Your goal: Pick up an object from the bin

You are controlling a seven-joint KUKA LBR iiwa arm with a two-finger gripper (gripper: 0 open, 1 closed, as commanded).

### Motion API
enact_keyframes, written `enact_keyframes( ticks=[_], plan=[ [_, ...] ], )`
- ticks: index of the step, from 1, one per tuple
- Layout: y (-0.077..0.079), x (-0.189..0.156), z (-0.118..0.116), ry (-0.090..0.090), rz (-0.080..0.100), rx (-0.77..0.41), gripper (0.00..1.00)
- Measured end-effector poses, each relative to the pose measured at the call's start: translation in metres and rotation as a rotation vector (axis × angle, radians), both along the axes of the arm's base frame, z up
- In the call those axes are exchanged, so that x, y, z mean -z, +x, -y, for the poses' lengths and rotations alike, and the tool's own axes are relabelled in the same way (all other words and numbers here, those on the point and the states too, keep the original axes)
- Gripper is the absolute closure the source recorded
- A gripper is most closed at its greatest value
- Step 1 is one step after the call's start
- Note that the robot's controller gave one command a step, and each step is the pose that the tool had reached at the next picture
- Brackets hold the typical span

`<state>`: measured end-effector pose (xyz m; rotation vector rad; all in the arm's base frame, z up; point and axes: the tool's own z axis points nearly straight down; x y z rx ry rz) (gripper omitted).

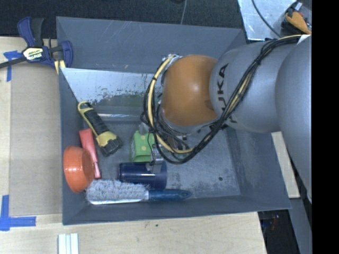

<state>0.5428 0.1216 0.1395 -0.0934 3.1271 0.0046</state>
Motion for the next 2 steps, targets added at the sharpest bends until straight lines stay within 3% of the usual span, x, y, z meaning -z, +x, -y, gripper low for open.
enact_keyframes(
  ticks=[1,2],
  plan=[
    [-0.001,-0.009,-0.029,-0.002,0.005,-0.255,0.0],
    [0.023,0.037,-0.013,0.002,0.014,0.03,0.0]
  ],
)
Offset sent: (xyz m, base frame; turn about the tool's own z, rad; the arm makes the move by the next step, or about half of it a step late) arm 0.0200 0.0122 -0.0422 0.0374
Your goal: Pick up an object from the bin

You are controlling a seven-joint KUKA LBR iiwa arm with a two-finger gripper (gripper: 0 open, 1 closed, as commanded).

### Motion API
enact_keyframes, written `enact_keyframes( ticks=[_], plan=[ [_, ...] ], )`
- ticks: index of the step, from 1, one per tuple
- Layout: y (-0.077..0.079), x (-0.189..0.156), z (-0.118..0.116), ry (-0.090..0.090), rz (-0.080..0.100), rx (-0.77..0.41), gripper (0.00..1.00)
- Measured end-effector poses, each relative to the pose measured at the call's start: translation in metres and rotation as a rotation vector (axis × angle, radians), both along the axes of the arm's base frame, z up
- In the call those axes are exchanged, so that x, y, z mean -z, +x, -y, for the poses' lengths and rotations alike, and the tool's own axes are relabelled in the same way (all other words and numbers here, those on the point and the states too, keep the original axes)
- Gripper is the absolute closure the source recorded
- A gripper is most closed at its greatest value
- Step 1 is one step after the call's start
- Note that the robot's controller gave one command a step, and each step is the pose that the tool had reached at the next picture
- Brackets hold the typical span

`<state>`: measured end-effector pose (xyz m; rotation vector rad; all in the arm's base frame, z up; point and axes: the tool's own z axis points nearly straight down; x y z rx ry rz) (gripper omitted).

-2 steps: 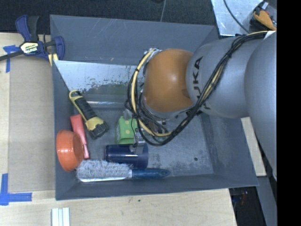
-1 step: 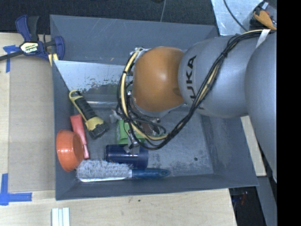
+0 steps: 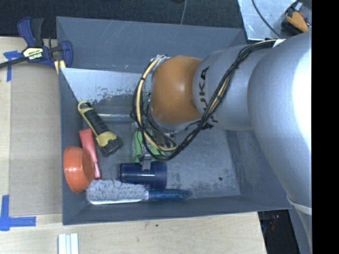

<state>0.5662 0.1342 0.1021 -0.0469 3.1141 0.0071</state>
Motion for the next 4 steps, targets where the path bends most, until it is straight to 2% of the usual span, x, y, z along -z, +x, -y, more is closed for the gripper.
enact_keyframes(
  ticks=[1,2,3,4],
  plan=[
    [0.006,0.007,-0.042,-0.004,0.041,-0.339,0.0],
    [0.001,0.012,-0.04,-0.004,0.026,-0.335,1.0],
    [0.001,0.011,-0.04,-0.004,0.026,-0.335,1.0],
    [-0.004,-0.003,-0.038,-0.007,0.006,-0.339,1.0]
  ],
)
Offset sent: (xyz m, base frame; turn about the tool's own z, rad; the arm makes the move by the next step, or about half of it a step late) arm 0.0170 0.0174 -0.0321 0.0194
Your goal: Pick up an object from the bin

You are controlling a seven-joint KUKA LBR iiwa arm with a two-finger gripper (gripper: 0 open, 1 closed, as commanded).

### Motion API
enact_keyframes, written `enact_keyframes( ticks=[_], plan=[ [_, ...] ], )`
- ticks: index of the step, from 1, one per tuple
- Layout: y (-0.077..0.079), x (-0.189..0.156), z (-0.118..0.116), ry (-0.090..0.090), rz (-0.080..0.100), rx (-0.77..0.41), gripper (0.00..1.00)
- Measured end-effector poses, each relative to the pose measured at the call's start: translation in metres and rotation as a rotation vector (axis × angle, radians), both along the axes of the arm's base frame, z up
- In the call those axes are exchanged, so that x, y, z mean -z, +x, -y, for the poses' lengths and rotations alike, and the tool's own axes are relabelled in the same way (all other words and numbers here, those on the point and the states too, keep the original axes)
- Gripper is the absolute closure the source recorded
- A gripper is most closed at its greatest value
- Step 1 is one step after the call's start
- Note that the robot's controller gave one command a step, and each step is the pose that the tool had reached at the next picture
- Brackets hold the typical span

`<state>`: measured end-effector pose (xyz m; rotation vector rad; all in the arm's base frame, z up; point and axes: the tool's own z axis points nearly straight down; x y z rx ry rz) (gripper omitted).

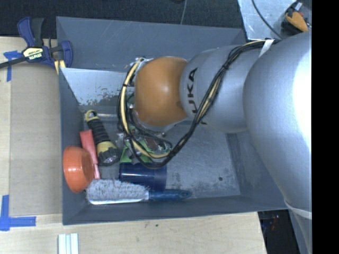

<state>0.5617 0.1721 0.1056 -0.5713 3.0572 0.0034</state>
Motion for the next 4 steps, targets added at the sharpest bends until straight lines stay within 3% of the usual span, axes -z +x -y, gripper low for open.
enact_keyframes(
  ticks=[1,2,3,4],
  plan=[
    [0.007,-0.024,-0.003,-0.001,0.004,-0.016,1.0],
    [0.009,-0.127,0.009,-0.001,-0.002,0.006,1.0],
    [0.013,-0.136,0.008,0.003,0.015,0.008,1.0],
    [0.004,-0.158,-0.001,0.006,0.004,0.14,1.0]
  ],
)
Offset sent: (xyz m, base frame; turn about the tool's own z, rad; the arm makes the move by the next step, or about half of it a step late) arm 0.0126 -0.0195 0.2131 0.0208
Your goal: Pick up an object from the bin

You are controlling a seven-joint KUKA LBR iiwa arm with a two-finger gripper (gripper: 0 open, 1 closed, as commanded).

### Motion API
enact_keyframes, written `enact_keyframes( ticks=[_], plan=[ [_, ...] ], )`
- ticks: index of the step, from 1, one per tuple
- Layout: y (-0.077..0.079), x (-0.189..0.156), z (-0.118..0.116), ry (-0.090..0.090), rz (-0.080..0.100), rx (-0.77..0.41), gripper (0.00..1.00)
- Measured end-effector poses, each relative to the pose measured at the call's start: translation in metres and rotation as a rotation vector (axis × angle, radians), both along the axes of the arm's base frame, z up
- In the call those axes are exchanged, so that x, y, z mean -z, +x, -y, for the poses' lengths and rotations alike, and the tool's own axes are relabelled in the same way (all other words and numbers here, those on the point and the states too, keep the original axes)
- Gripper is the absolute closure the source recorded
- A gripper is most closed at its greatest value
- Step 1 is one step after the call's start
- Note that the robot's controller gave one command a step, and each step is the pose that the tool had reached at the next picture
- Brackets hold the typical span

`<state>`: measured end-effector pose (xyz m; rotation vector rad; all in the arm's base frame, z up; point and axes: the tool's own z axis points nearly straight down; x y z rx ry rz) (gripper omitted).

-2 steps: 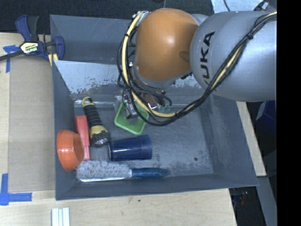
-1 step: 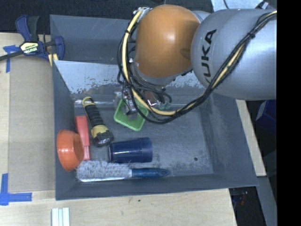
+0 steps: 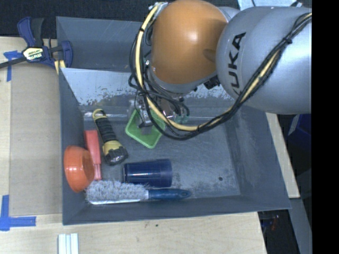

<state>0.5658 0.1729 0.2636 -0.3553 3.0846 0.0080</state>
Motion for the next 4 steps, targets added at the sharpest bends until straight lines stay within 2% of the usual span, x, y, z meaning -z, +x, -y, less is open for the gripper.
enact_keyframes(
  ticks=[1,2,3,4],
  plan=[
    [-0.014,0.064,-0.039,-0.01,0.016,-0.303,1.0],
    [-0.061,0.044,-0.046,-0.008,0.013,-0.249,1.0],
    [-0.056,0.039,-0.052,-0.003,0.022,-0.228,1.0],
    [-0.073,0.096,-0.036,-0.007,0.018,-0.303,1.0]
  ],
)
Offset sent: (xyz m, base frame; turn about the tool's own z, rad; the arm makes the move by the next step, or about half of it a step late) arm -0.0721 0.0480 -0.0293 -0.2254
